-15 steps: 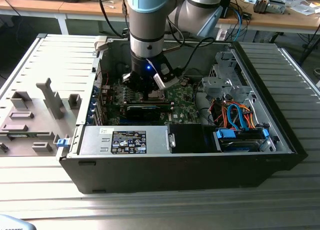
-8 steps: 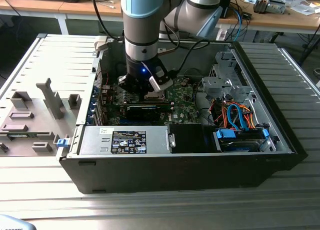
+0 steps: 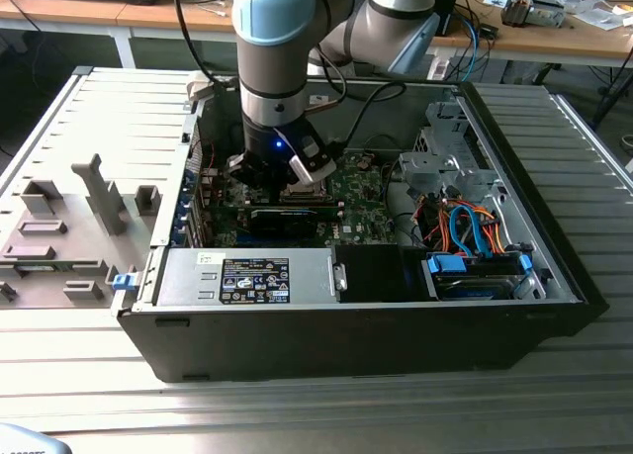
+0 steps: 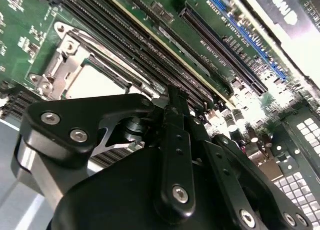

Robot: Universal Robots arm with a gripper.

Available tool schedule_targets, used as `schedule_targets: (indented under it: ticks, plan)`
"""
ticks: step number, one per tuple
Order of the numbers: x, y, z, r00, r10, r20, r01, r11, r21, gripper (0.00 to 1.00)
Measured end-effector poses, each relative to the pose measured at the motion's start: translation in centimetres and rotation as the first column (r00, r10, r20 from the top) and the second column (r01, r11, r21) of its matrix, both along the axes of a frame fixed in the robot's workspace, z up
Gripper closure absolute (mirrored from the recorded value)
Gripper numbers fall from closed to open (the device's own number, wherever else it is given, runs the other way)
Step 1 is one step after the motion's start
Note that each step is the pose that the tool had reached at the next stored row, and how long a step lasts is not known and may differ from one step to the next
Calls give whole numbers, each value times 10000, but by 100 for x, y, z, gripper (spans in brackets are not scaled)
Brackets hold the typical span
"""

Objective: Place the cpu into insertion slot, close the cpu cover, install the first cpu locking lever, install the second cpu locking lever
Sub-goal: 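Install the second cpu locking lever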

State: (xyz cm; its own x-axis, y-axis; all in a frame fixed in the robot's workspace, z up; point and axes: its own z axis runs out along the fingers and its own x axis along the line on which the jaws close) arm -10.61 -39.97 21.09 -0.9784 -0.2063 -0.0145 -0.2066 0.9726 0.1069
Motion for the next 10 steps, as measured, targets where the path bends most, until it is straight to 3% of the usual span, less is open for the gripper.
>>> schedule_targets:
  ticks: [7, 10]
  plan:
    - [-7, 48, -44, 9996, 277, 0, -277, 9996, 58, 89]
    - [-7, 60, -55, 9993, 374, 1, -374, 9992, 120, 89]
